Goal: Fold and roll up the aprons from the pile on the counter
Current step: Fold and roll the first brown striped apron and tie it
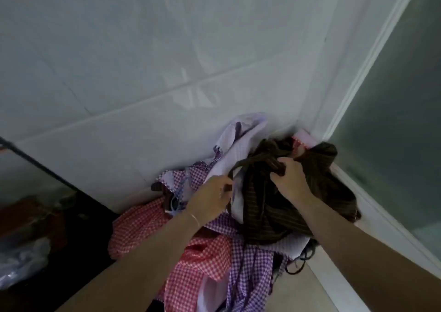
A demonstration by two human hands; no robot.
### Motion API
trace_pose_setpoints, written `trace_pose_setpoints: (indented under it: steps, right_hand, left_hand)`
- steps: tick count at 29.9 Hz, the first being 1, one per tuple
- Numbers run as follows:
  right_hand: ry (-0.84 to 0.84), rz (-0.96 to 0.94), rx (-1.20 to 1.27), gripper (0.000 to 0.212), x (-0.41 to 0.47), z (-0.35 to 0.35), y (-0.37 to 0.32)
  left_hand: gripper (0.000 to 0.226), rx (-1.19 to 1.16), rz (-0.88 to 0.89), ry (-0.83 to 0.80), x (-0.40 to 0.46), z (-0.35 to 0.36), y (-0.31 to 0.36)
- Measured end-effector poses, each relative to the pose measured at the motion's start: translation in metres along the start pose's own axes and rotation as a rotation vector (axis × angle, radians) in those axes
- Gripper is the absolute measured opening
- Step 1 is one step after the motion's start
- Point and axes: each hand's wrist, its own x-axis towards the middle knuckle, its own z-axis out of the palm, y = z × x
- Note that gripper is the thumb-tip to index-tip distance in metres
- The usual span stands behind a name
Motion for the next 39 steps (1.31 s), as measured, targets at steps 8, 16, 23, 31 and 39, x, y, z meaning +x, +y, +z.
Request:
trace_pose_setpoints:
  steps: [8,16,23,31,39]
  right_hand:
    - [0.023,0.256,0.252,0.093,-0.004,0.024,0.022]
    - [0.077,0.494,0.686,0.019,-0.009,-0.006,-0.014]
    - [-0.106,-0.101,0.592,0.019,-0.085,-0.033,-0.084]
    - [0.182,-0.179,0.448,0.054,-0.153,-0.015,-0.076]
    - [0.3,0.037,0.054,0.058,-0.177,0.014,-0.065]
  left_hand:
    - [0.082,-0.3,-0.155,0.009,0.034,0.049,-0.017]
    - [0.066,-0.199,-0.126,0.215,0.039,0.032,-0.005]
    - [0.062,-0.842,-0.219,-0.191,0.041,-0.008,0.054]
    - [0.024,-1.102,-0.248,-0.091,0.022,-0.014,0.083]
    - [0.033,-1.61,-0.185,-0.152,-0.004,-0.052,0.137]
